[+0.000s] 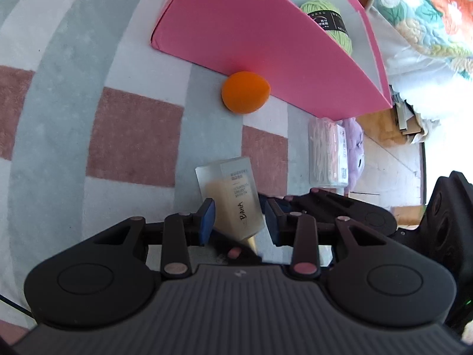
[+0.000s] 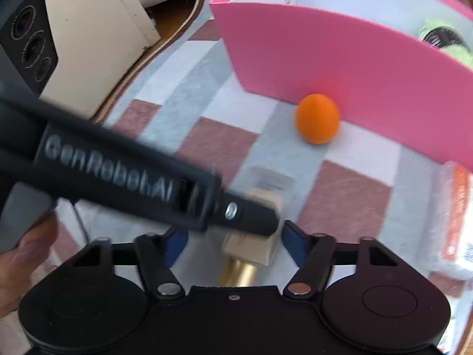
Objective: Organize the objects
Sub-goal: 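Close the left gripper around the foundation bottle, then lift the foundation bottle and lower it into the pink box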
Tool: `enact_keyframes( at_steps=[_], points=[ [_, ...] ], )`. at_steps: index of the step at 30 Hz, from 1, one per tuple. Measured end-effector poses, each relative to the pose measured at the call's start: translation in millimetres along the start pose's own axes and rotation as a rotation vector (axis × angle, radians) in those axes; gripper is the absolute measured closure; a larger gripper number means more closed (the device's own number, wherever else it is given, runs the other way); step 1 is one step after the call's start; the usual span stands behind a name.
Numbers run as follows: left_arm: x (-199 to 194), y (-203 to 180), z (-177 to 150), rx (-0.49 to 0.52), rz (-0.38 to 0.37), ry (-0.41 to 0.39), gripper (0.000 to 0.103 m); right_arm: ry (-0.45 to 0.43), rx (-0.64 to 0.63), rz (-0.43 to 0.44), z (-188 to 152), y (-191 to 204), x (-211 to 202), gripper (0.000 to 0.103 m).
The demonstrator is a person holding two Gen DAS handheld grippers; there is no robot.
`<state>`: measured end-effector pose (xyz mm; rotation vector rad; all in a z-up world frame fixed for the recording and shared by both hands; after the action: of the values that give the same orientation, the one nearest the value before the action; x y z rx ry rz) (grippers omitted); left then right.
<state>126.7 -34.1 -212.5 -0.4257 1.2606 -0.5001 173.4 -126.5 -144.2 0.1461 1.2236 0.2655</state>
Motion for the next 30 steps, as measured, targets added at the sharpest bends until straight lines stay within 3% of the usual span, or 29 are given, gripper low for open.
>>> enact_keyframes(
  at_steps=[3,7,15,17,22,25,27,30],
  points=[
    [1,-2,-1,0.030,0.061,-0.006,0.066,-0.020,-0.054,-0.042,-4,-2,0,0.063],
    [4,-7,-4,0.054,0.071,-0.004,0.066,-0.040,-0.029,-0.053,-11,-8,-4,0.063],
    [12,-12,-8,0.070,0.089,-0.002,0.050,-0.012,0.018,-0.044,-10,-15,-6,0.063],
    [14,-11,-6,0.081,0.107,0.005,0.045,-0.012,0.031,-0.018,-9,-19,-6,0.062],
    [14,-14,-6,0.096,0.113,-0.012,0.045,0.016,0.324,0.217,-2,-63,-9,0.062],
    [14,-17,-6,0.113,0.122,-0.015,0.045,-0.002,0.319,0.232,-8,-57,-9,0.062],
    [13,-21,-7,0.120,0.111,-0.023,0.055,-0.017,0.295,0.230,-12,-54,-11,0.062],
    [10,-24,-9,0.133,0.116,-0.019,0.058,-0.009,0.300,0.247,-12,-55,-12,0.062]
  ],
)
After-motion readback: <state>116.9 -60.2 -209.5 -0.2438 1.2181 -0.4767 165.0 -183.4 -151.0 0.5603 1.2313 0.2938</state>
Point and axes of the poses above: each gripper's, at about its wrist camera, not at the fingertips, and x roughly the way its jaws point, y to its left, z to its top, the point moved 6 cm from there along x, roughly the way its jaws point, and after that the axes turned 12 degrees about x, right-handed, at the moved point
